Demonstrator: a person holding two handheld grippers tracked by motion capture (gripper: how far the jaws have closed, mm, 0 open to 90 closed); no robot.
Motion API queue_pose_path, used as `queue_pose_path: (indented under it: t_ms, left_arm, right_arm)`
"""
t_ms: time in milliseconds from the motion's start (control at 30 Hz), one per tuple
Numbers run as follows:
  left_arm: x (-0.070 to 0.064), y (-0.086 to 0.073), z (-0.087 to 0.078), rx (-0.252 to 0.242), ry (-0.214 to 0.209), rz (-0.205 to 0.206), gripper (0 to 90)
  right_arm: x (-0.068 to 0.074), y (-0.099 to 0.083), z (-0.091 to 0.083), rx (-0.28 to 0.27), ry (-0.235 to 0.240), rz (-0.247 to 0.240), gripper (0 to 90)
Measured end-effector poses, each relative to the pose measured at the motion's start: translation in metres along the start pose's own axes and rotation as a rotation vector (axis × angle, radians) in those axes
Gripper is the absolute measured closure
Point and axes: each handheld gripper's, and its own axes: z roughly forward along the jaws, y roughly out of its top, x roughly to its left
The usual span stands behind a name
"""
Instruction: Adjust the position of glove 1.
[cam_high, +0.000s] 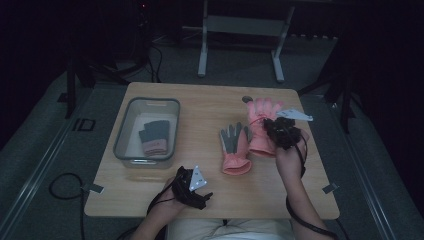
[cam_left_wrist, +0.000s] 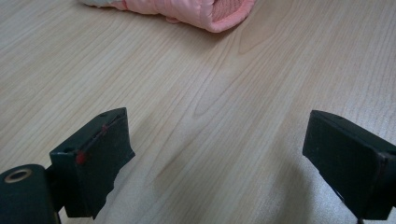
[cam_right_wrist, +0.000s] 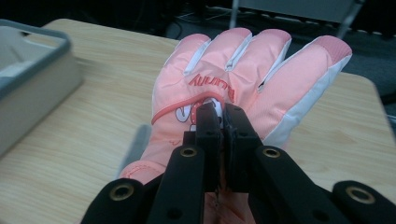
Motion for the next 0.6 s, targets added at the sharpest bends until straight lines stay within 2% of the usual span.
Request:
queue_pose_path:
  t_ms: [233,400,533,600]
  left_arm:
    - [0.001,-0.001,-0.001,-0.001,0.0,0.001,7.4]
    - [0.002,-0.001,-0.001,0.001,-0.001,0.002,7.4]
    - [0.002,-0.001,-0.001,0.0,-0.004,0.002,7.4]
    - [0.002,-0.001,-0.001,0.002,-0.003,0.003,7.4]
  right_arm:
    - [0.037,0.002,0.013,0.022,0.046,-0.016,86.1]
    - [0.049,0.001,0.022,0.043,0.066,-0.009,86.1]
    - [0.057,-0.003,0.028,0.058,0.051,-0.035,86.0]
    - [0.057,-0.008,0.032,0.071,0.059,-0.037,85.9]
